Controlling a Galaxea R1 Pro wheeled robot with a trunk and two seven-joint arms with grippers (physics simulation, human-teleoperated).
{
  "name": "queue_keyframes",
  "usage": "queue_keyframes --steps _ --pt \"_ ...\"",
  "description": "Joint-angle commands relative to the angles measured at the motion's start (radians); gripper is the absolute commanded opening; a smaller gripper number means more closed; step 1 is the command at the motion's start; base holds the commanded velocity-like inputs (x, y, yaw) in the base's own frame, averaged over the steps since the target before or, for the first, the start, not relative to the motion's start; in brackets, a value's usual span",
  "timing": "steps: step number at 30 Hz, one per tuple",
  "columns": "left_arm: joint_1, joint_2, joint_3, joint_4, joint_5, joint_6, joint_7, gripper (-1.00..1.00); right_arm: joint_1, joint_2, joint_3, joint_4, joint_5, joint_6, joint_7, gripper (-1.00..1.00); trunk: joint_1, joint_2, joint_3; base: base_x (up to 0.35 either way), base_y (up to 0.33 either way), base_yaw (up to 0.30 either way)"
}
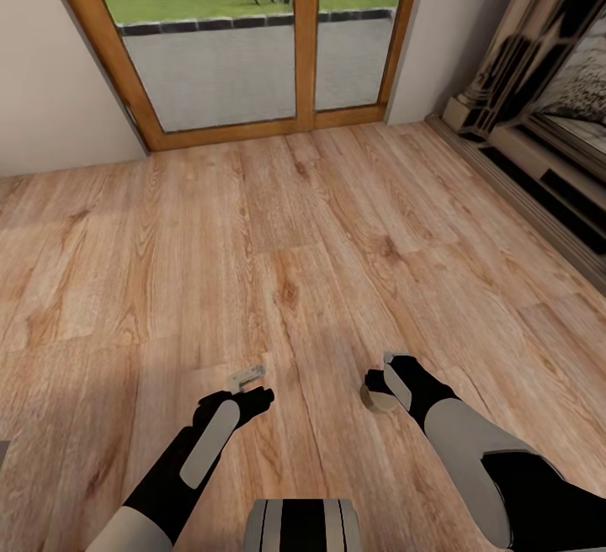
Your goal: Place each of the two pumpkins and all three candles from the living room inside a cabinet in the living room (use any cabinet), then make sure every cabinet is closed, and position the cauldron so it is next to a table in the living room.
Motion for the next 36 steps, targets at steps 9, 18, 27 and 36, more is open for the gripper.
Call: queue_keyframes --steps 9,18,27,36 --pt "0.0 0.004 0.0 0.001 -0.001 0.0 0.001 1.0 0.001 0.0 0.0 -0.004 0.001 0.0 0.0 -1.0 -0.003 0.002 0.031 0.0 0.0 0.0" --pt "0.0 0.001 -0.001 0.016 -0.003 -0.003 -0.002 1.0 0.018 -0.084 0.002 -0.198 0.001 0.053 0.012 -1.0 -0.008 0.004 0.066 0.0 0.0 0.0" --pt "0.0 -0.001 -0.027 0.018 -0.005 -0.016 -0.002 1.0 0.025 -0.15 -0.006 -0.39 -0.004 0.255 0.015 -1.0 -0.012 0.006 0.1 0.0 0.0 -0.029" --pt "0.0 -0.002 -0.032 0.032 -0.005 -0.017 -0.002 1.0 0.151 -0.323 -0.012 -0.813 -0.024 0.521 0.198 -1.0 -0.016 0.008 0.135 0.0 0.0 -0.275"
